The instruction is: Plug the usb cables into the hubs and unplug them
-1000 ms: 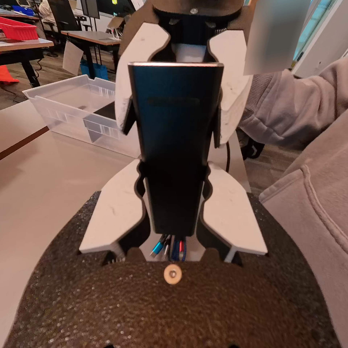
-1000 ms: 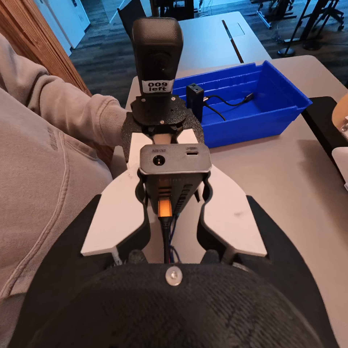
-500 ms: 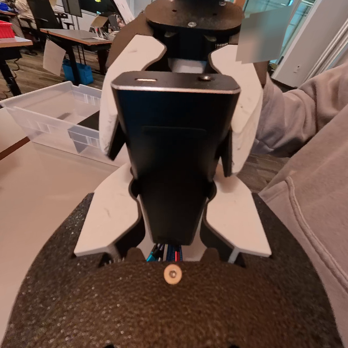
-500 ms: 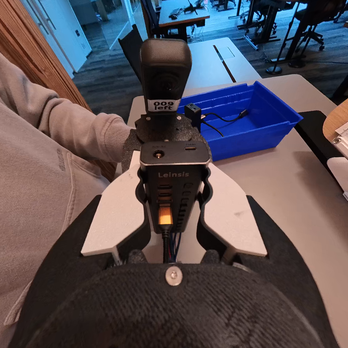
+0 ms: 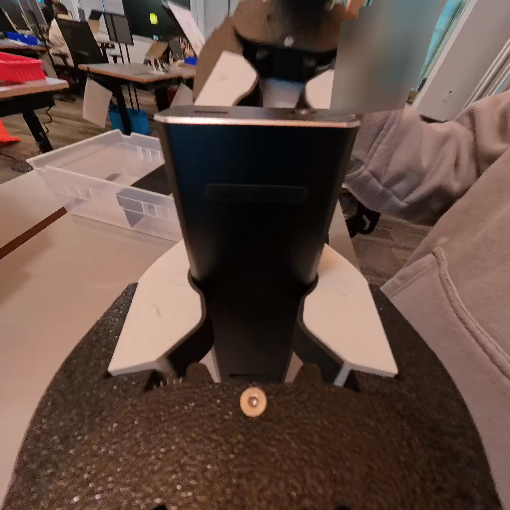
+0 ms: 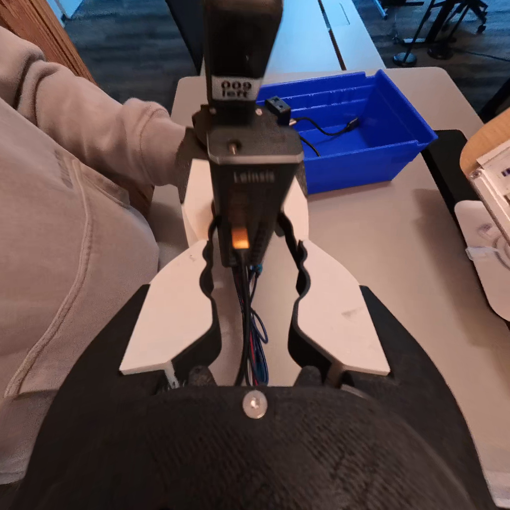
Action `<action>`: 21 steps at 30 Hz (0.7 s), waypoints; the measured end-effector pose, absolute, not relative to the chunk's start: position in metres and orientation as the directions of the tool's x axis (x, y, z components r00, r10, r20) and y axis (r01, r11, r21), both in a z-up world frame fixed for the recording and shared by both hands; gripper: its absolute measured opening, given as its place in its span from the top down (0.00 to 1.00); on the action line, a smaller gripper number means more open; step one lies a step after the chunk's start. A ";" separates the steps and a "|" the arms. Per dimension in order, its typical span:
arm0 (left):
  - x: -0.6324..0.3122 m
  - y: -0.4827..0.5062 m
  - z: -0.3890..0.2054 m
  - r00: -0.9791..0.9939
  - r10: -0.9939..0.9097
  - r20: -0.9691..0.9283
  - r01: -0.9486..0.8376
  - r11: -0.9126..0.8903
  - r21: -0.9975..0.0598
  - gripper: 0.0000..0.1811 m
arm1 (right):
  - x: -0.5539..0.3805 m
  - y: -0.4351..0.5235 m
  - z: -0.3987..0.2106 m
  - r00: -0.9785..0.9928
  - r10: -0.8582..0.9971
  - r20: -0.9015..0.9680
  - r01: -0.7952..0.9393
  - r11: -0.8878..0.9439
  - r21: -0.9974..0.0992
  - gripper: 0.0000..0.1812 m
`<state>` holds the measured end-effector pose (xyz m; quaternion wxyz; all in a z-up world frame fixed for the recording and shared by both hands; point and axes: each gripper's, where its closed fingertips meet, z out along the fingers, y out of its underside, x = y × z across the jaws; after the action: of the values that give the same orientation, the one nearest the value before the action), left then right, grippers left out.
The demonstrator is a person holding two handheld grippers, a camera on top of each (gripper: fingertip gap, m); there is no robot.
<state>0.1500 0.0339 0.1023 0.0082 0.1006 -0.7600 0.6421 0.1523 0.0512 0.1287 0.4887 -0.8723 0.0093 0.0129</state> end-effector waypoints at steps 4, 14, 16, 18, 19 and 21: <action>0.146 0.039 0.107 -0.988 -0.118 0.101 -0.117 0.133 -0.984 0.61 | 0.139 0.053 0.140 0.980 0.073 -0.183 -0.142 -0.383 -0.913 0.77; 0.146 0.038 0.113 -0.989 -0.121 0.085 -0.096 0.087 -0.992 0.61 | 0.135 0.069 0.122 0.993 0.048 -0.107 -0.077 -0.424 -0.903 0.92; 0.146 0.038 0.114 -0.989 -0.126 0.075 -0.085 0.077 -0.993 0.61 | 0.134 0.069 0.123 0.996 0.044 -0.075 -0.049 -0.428 -0.902 0.92; 0.146 0.038 0.118 -0.989 -0.130 0.071 -0.077 0.045 -0.996 0.61 | 0.134 0.068 0.125 0.997 0.033 -0.068 -0.046 -0.444 -0.895 0.92; 0.145 0.037 0.119 -0.989 -0.128 0.074 -0.078 0.032 -0.996 0.61 | 0.133 0.068 0.127 0.997 0.029 -0.071 -0.050 -0.453 -0.890 0.92; 0.141 0.033 0.115 -0.991 -0.124 0.058 -0.065 0.053 -0.997 0.61 | 0.130 0.063 0.124 0.998 0.036 -0.058 -0.031 -0.510 -0.859 0.92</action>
<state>0.1410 0.0332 0.1150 -0.0215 0.0649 -0.7253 0.6851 0.1298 0.0629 0.1235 0.4949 -0.8683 -0.0013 0.0339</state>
